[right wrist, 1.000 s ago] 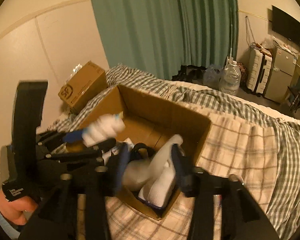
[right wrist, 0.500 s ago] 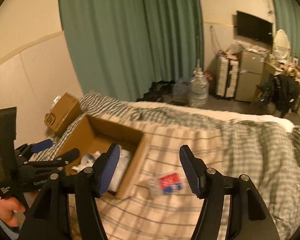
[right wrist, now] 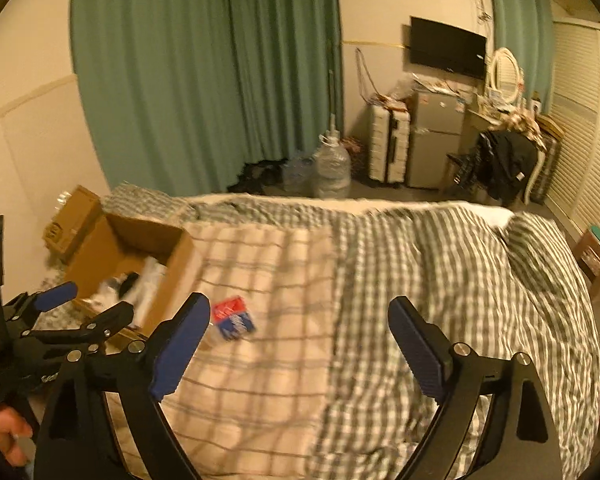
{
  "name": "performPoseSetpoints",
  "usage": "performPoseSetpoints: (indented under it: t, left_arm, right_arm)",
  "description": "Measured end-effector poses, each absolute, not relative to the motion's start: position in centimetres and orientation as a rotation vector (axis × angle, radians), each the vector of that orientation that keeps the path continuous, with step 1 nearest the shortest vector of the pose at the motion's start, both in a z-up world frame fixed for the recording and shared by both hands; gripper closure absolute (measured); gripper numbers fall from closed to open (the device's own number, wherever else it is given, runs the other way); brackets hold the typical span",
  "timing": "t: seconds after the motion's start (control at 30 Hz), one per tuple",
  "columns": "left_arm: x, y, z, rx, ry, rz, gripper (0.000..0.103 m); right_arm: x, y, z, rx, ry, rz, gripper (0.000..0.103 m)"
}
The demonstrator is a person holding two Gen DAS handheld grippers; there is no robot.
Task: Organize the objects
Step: 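Grasp the blue-labelled water bottle with the left gripper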
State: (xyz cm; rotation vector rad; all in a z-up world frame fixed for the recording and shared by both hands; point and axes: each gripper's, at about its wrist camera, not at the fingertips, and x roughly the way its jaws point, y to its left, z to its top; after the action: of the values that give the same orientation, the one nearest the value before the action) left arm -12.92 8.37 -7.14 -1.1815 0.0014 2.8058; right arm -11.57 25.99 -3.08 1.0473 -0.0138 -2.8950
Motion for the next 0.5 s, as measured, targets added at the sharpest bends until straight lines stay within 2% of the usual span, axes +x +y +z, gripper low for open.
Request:
performPoseSetpoints:
  t: [0.13, 0.5]
  left_arm:
    - [-13.6, 10.6, -10.1, -1.205, 0.087, 2.792, 0.000]
    - [-18.1, 13.0, -17.0, -1.292, 0.197, 2.718, 0.000]
  right_arm:
    - [-12.4, 27.2, -6.1, 1.111, 0.021, -2.900, 0.012]
    - [-16.5, 29.4, -15.2, 1.301, -0.069, -2.797, 0.012]
